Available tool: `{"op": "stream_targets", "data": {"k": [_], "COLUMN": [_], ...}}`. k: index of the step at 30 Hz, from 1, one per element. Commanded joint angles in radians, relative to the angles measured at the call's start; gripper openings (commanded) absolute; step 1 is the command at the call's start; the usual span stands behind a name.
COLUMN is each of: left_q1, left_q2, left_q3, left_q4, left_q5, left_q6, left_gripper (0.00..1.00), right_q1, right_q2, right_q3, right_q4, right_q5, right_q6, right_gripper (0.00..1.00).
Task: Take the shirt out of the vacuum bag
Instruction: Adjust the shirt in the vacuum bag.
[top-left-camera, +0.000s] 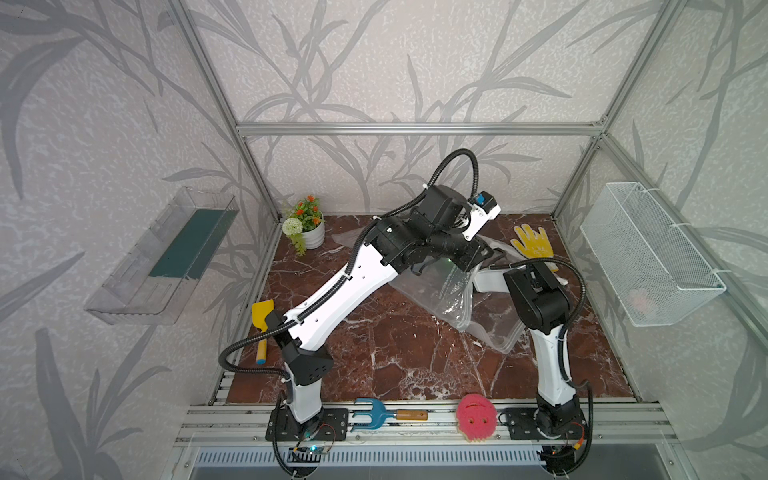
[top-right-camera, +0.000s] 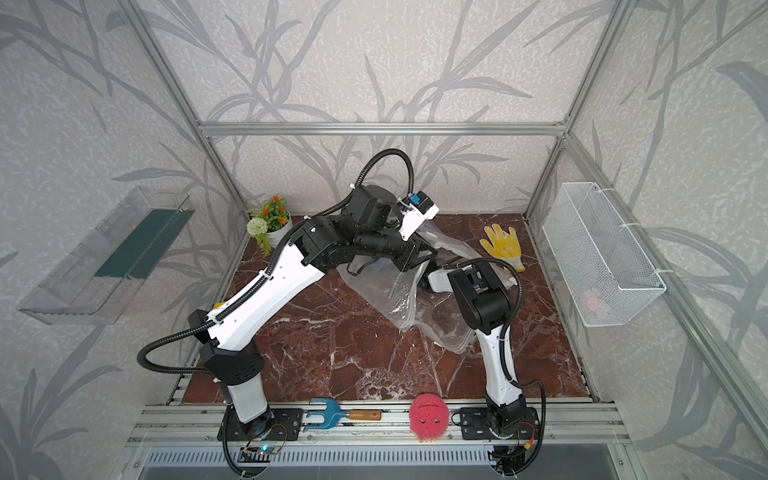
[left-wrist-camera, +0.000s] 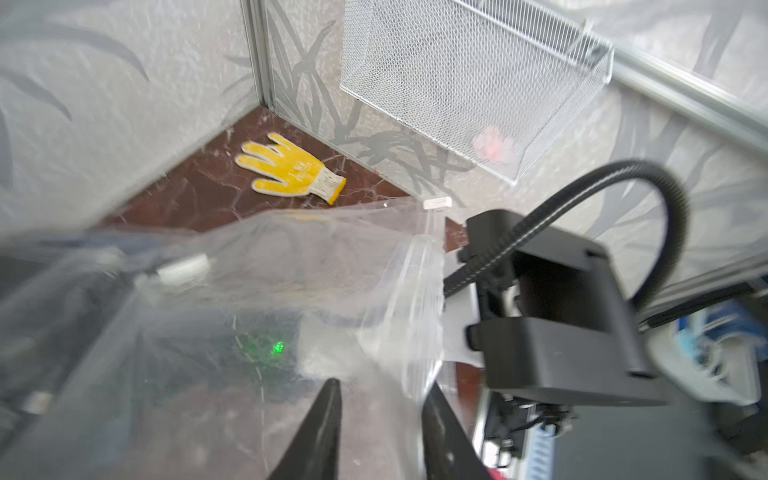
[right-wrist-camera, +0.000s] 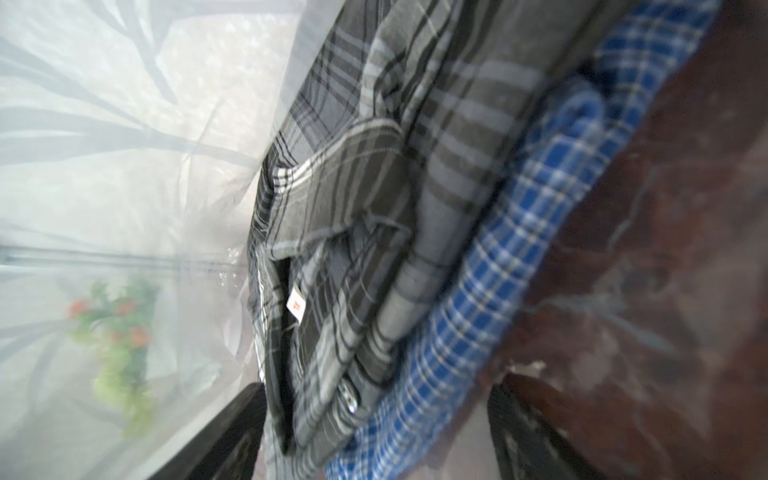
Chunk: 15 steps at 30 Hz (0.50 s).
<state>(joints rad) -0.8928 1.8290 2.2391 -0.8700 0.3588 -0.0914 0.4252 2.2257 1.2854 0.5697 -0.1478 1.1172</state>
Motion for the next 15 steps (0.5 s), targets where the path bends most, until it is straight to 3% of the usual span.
{"op": "stream_targets", "data": {"k": [1,4,8,12,15], "left_q1": [0.026,0.081,0.263,0.506,0.636], "left_q2": [-0.101,-0.207,-0.355,-0.435,-0.415], "left_q3": [0.061,-0.013,-0.207,-0.469,-0.636], "left_q4": [-0.041,-0.001,0.112,0.243,0.329], "left_q5": [0.010,-0.074,-0.057,-0.071,-0.083], "left_q6": [0.003,-0.020,-0.088,-0.186,-0.251], "left_gripper": [0.68,0.73,0.76,0.76,0.72], "right_q1": [-0.003,-0.003,-0.003,-0.001,0.002], "right_q2": [0.080,0.105,0.141,0.188,0.210], "right_q3": [0.036,0.070,0.125,0.214,0.266], "right_q4": [-0.113,-0.143,-0.184,-0.237,-0.287], "right_q5": [0.018,0.039,0.064,0.062,0.064], "right_q6": [0.059,0.071,0.075,0.064,0.043], "right_gripper": [0.85,0.84,0.77,0.63,0.49]}}
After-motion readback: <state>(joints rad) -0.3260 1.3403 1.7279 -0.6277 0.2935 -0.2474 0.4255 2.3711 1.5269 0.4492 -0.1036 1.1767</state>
